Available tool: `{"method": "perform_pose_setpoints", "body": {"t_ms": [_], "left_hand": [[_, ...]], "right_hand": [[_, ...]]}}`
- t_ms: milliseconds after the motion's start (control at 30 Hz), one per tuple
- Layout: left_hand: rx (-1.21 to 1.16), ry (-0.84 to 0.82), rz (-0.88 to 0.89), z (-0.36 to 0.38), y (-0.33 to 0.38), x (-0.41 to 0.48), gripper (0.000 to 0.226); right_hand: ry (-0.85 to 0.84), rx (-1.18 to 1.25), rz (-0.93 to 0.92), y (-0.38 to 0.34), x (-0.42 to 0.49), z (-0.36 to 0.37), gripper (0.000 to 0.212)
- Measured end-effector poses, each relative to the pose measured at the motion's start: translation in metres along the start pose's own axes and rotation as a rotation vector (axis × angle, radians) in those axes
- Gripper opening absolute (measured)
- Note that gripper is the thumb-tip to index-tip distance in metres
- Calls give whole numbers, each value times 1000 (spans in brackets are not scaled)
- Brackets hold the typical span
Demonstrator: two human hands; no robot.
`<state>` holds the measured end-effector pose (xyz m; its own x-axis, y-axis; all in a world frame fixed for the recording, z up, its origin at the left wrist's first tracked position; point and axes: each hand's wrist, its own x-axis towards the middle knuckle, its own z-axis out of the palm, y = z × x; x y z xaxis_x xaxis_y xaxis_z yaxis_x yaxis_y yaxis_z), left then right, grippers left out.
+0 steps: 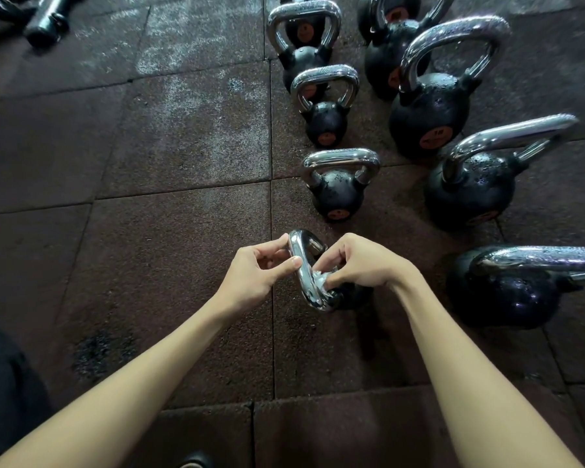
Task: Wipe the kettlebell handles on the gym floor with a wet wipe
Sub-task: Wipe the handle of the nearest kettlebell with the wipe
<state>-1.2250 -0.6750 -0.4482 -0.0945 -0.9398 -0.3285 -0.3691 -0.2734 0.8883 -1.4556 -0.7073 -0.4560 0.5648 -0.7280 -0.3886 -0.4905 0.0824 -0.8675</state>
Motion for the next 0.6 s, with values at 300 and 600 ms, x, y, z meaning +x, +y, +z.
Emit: {"method": "perform_pose_setpoints", "body": {"t_ms": [300, 600], "left_hand": [[45, -9, 55, 3, -1, 0, 54], [58, 1, 65, -1, -10, -3, 64]], "right_hand": [[-104, -365, 23, -11, 8, -4, 30], [-50, -258, 38, -1, -9, -12, 27]]}}
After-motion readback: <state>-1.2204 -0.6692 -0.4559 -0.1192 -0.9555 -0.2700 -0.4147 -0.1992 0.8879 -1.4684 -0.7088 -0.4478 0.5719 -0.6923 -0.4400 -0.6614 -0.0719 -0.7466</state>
